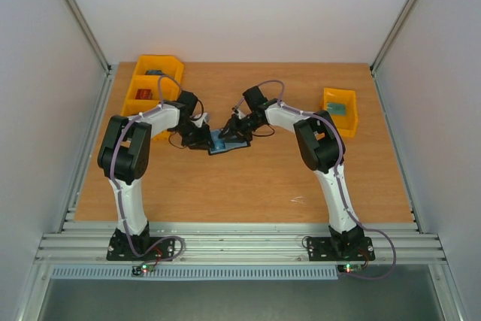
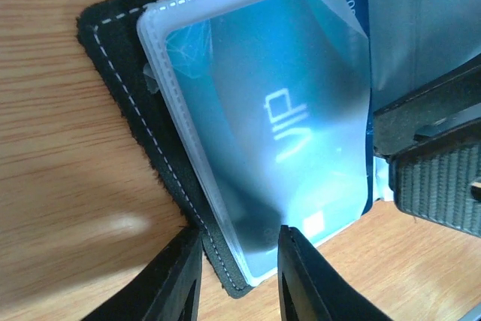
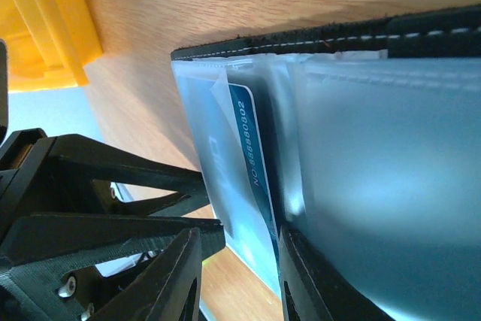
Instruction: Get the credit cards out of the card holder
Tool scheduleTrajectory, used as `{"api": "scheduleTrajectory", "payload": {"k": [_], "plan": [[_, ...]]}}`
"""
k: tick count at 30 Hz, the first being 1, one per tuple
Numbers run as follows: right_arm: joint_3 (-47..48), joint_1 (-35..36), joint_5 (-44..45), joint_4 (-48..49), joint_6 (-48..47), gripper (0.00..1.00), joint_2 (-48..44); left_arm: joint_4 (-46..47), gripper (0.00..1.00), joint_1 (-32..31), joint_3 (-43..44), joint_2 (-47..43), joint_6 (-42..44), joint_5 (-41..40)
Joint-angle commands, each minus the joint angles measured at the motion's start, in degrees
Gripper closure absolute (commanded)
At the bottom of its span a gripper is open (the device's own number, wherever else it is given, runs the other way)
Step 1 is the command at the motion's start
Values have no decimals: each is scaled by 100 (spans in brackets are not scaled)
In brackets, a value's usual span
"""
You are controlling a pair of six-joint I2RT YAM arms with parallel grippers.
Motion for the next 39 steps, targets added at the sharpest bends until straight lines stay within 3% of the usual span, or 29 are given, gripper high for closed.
{"api": "scheduleTrajectory", "payload": {"k": [1, 6, 10, 15, 17, 24, 32, 39], "plan": [[107, 122, 16, -193, -112, 72, -50, 397, 69, -120, -51, 65, 22, 381], [152, 132, -57, -457, -337, 74, 66, 455, 69, -122, 35, 163, -20, 303], [-97, 138, -1423, 716, 241, 77, 125, 580, 66, -125, -45, 148, -35, 253], [-495, 130, -1737, 2170, 1091, 80, -34, 783, 63, -119, -182, 7, -102, 284], [-522, 128, -1683, 2329, 1220, 80, -60, 861, 62, -121, -215, -81, -95, 288], [35, 141, -773, 170, 65, 81, 84, 1239, 67, -105, -393, -279, -193, 288], [482, 327, -941, -299, -366, 88, 334, 1246, 69, -101, -379, -80, -191, 224], [928, 465, -452, -1151, -942, 90, 481, 1290, 69, -107, -429, -183, -150, 135]]}}
